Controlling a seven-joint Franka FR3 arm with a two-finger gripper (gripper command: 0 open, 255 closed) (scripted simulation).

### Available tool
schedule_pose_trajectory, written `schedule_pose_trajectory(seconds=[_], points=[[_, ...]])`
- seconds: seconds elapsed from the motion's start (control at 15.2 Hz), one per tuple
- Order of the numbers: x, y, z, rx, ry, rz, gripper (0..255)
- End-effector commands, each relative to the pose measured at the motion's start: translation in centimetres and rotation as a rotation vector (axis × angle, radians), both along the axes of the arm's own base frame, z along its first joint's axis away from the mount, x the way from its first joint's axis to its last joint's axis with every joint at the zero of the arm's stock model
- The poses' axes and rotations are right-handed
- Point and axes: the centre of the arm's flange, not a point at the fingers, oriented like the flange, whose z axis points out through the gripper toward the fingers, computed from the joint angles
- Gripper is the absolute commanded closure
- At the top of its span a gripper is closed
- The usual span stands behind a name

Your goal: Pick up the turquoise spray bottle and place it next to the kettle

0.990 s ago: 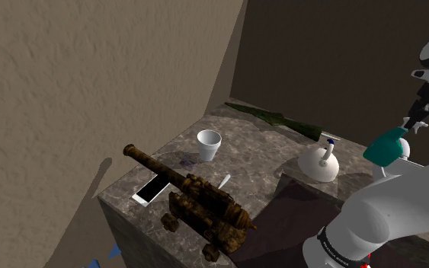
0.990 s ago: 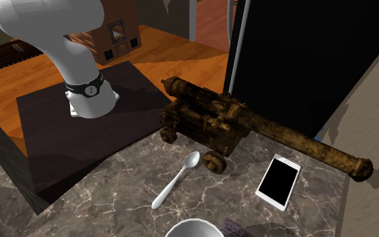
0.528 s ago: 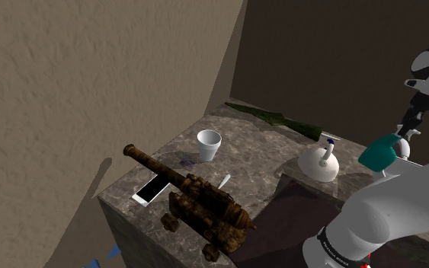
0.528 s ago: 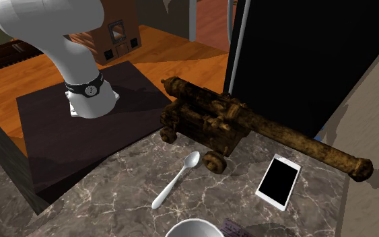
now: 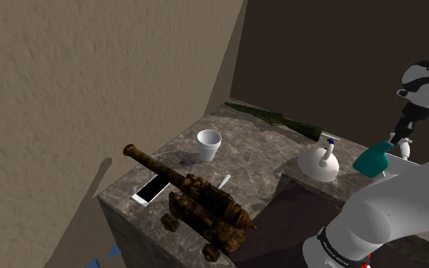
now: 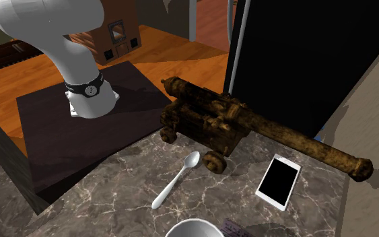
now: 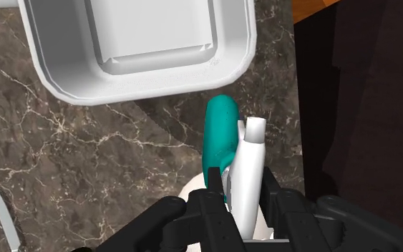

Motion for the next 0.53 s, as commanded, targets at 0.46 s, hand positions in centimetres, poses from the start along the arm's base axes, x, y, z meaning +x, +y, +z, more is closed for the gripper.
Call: schedule_pose_trajectory(seconds=[0.46], points=[[-0.1,0.0,-4.7,-0.001,0.000,0.000,255]])
